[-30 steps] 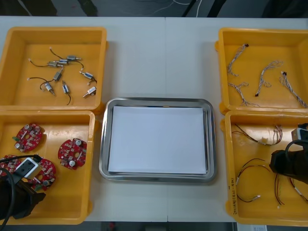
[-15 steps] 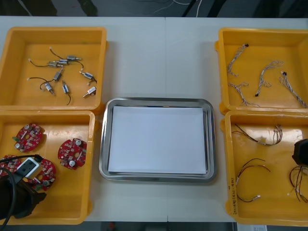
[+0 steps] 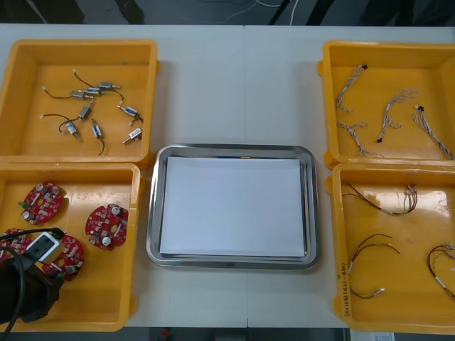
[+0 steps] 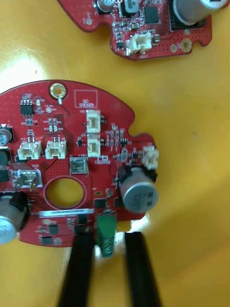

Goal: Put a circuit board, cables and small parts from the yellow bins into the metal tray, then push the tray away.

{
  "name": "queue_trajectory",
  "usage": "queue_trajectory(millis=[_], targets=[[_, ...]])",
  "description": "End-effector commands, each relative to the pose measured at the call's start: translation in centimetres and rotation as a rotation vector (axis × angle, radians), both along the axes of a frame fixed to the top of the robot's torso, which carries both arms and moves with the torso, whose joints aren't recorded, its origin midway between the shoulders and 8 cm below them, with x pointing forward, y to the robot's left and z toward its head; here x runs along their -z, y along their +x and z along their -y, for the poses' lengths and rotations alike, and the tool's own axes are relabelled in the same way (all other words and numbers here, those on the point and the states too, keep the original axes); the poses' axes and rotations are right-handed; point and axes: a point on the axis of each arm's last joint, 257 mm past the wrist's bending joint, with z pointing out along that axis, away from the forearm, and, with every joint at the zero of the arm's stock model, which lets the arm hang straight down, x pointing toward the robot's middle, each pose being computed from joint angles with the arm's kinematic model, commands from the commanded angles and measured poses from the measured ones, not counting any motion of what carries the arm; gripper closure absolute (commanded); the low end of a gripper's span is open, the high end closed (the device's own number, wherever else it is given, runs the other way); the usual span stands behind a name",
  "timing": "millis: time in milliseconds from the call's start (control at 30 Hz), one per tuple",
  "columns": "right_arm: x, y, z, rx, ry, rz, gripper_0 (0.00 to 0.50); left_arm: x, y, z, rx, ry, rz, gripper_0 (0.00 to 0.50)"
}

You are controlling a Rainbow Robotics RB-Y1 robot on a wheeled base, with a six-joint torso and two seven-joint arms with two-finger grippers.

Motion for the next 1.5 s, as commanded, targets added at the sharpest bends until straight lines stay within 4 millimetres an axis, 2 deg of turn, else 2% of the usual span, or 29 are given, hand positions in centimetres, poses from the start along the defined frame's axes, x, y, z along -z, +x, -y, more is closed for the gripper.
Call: queue_trajectory(millis=[33, 467, 733, 1167, 1500], targets=[[-4.2, 0.8, 0.2, -0.081, -0.074, 0.045, 0.500, -0.4, 0.7, -0.3, 0.174, 0.110, 0.030, 0.500], [-8.0, 1.8, -3.1, -0.269, -0.120, 0.060, 0.500, -0.6, 0.8, -0.2, 0.171, 0.101, 0.033, 0.500], [-8.0, 1.7, -6.1, -0.380, -0.183, 0.055, 0.500, -1.9, 0.8, -0.5, 0.165, 0.104, 0.044, 0.500], [-7.3, 1.3, -12.1, -0.576, -0.242, 0.049, 0.500, -5.6, -0.4, -1.4, 0.138, 0.132, 0.014, 0.500], [-7.2, 1.3, -16.1, -0.702, -0.293, 0.043, 0.500, -9.3, -0.2, 0.3, 0.084, 0.122, -0.009, 0.500]])
